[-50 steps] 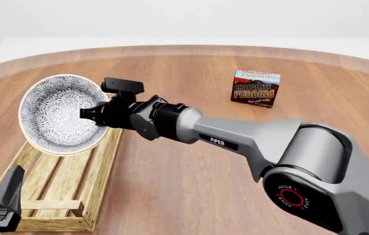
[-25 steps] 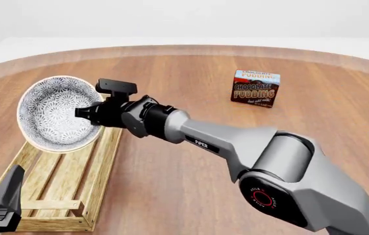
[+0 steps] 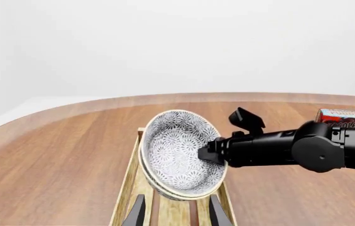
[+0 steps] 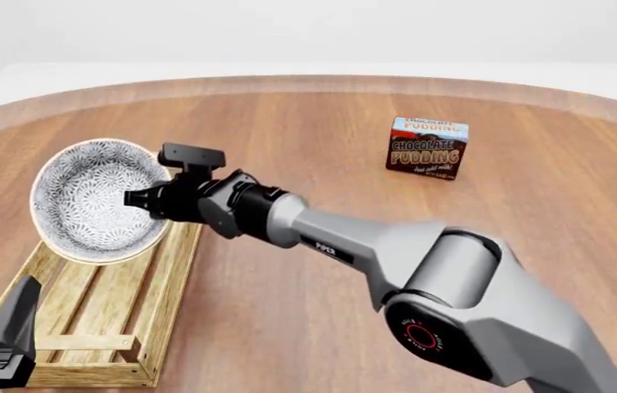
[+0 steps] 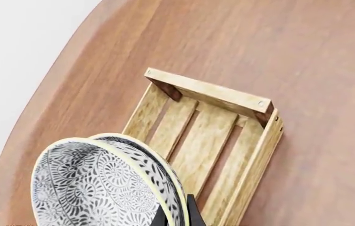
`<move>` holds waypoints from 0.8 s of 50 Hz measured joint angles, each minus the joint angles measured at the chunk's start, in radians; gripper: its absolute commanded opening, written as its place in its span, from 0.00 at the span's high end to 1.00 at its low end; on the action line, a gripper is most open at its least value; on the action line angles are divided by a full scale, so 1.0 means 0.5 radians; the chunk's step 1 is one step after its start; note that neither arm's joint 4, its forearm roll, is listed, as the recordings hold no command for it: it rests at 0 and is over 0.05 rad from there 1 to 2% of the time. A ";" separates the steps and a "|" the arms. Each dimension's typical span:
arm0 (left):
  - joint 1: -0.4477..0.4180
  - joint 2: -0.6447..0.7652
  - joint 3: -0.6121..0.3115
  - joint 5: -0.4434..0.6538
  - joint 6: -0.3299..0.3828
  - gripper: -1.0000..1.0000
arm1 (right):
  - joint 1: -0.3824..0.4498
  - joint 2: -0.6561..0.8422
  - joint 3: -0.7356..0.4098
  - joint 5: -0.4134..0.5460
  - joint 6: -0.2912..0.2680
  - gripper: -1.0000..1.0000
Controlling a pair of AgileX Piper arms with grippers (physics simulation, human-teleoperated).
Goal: Stack the left bowl on the right bowl and place them in the tray.
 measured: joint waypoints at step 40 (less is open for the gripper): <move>0.000 0.000 0.000 0.000 0.000 0.00 | 0.022 0.186 -0.200 0.059 0.025 1.00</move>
